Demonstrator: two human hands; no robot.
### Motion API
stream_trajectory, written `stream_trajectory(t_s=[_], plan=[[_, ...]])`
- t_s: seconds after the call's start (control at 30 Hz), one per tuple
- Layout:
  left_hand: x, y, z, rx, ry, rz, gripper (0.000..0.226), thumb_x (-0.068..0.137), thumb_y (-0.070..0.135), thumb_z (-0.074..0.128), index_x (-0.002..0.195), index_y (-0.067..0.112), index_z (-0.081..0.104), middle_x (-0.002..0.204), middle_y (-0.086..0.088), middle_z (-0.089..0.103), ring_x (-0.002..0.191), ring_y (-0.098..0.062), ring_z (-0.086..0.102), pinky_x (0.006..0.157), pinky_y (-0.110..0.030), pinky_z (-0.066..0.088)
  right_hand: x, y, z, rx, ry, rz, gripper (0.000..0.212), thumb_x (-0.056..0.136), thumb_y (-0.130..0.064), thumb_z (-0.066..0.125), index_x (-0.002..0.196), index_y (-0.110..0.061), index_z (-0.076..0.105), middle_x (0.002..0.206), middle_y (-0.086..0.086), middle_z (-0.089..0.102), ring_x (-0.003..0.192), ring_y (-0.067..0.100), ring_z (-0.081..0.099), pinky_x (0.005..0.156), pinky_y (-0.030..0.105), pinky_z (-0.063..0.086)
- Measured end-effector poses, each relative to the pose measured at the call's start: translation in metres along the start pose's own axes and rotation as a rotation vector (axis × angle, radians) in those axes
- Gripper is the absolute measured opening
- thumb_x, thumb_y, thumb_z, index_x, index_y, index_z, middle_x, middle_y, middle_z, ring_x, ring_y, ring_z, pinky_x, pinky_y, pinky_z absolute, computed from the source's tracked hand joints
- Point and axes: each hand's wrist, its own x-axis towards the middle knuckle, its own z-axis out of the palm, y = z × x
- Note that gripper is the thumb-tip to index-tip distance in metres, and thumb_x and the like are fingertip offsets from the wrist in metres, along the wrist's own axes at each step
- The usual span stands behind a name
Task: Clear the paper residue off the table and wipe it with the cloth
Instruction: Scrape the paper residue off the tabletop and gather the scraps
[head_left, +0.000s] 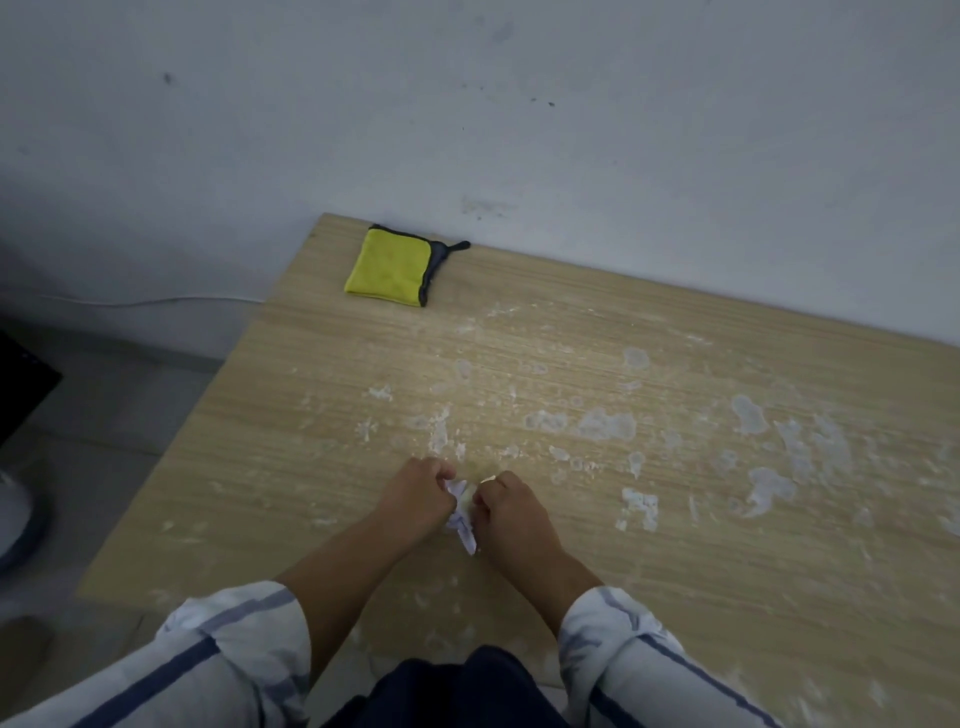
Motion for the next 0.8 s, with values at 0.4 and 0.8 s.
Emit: stream_trajectory(t_s=[0.4,0.8], plan=[[0.004,0.008,0.012,0.147,0.059,-0.003,0.019,0.084,0.019,0.063,0.101,0.015,0.057,0.103,-0.003,0.056,0.083,-0.015,0.055,0.068,-0.025,0.040,-0.002,0.002,0.000,0.046,0.079,-0.058,0.012,0.082,-0.009,0.051,0.083,0.000,0.060,0.088,0.017,0.055,0.078,0.028,0.048,0.067,0.028,0.031],[0.003,0.005,0.011,0.126,0.064,0.044,0.013,0.085,0.016,0.061,0.097,0.015,0.057,0.095,0.001,0.051,0.076,-0.011,0.050,0.056,-0.020,0.034,-0.021,0.010,-0.015,0.205,0.066,-0.031,0.049,0.082,-0.012,0.055,0.130,-0.005,0.048,0.112,0.010,0.047,0.090,0.016,0.046,0.077,0.018,0.034]])
